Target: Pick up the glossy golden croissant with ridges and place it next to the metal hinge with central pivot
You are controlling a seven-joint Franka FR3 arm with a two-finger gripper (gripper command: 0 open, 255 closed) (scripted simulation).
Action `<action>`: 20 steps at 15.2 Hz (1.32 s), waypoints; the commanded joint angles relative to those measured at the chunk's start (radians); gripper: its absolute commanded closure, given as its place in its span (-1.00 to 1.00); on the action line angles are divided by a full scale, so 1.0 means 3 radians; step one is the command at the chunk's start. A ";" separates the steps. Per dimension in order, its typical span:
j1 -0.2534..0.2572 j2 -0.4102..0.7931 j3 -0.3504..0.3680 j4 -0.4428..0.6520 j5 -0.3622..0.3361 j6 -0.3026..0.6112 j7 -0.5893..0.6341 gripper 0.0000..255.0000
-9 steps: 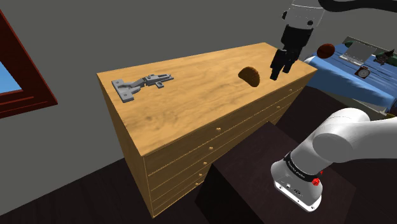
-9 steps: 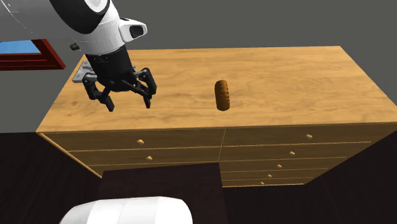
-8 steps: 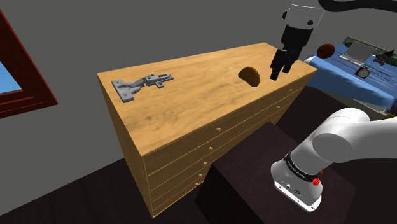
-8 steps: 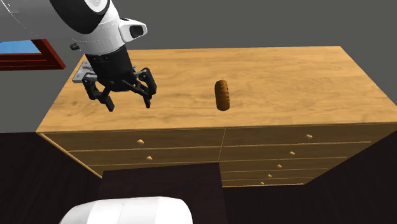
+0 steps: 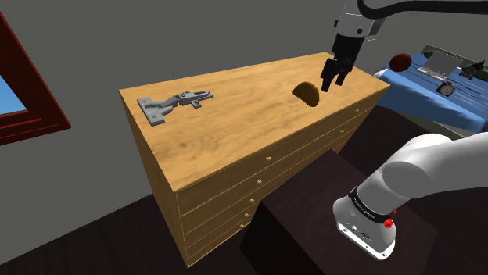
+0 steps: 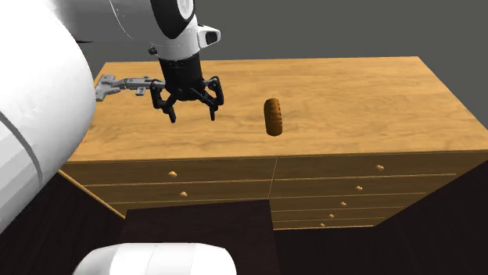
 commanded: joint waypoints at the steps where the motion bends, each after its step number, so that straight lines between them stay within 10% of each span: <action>1: -0.0042 0.0231 -0.0092 0.0077 -0.0043 0.0148 -0.0088 -1.00; 20: -0.0395 0.2601 -0.0710 0.1694 0.0203 0.0758 -0.0956 -1.00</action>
